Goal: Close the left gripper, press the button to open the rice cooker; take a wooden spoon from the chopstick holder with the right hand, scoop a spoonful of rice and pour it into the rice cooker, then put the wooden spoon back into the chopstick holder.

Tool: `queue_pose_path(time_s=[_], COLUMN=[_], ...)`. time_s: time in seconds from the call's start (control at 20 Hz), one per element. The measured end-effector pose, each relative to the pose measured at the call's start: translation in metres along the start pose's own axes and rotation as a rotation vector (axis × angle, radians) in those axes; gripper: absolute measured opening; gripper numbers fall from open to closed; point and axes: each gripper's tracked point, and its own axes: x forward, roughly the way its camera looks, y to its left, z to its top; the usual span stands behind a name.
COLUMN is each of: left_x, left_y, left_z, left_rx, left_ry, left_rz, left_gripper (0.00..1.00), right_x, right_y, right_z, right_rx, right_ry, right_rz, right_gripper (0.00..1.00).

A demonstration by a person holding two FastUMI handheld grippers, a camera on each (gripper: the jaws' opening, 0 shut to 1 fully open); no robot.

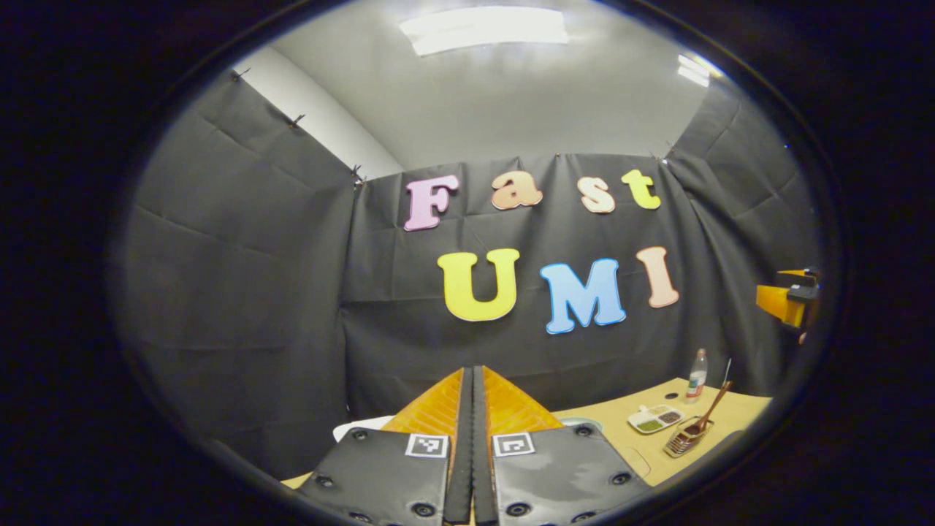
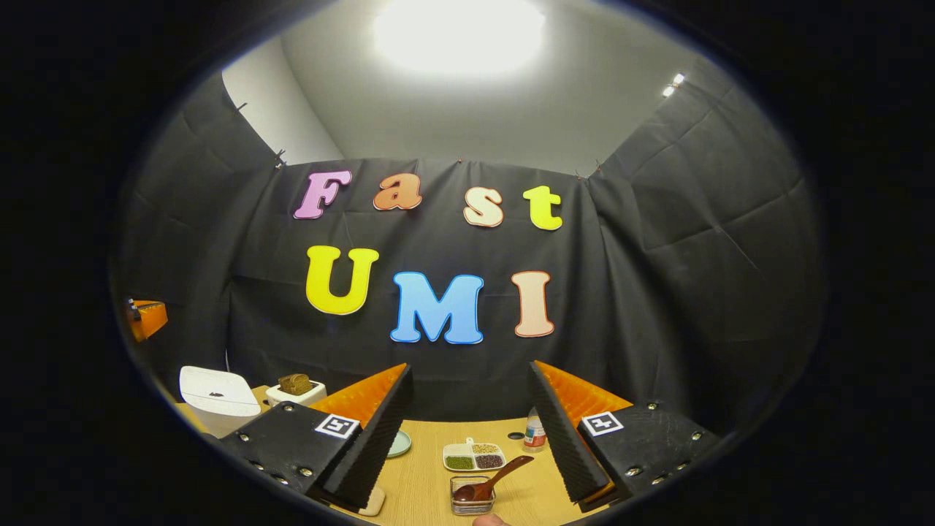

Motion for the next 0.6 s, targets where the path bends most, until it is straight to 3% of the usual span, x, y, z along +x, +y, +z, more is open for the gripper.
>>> queue_pose_path(time_s=[0.3, 0.6], left_x=[0.02, 0.048], left_y=[0.026, 0.048], left_z=[-0.015, -0.06], left_rx=[-0.011, -0.051], left_ry=[0.035, 0.144], left_rz=[-0.019, -0.044], left_gripper=[0.08, 0.08], right_x=[-0.005, -0.009], right_y=[0.012, 0.024], right_z=[0.001, -0.005], right_rx=[-0.023, -0.047], right_ry=[0.001, 0.018], right_rz=[-0.009, -0.031], right_gripper=[0.95, 0.95])
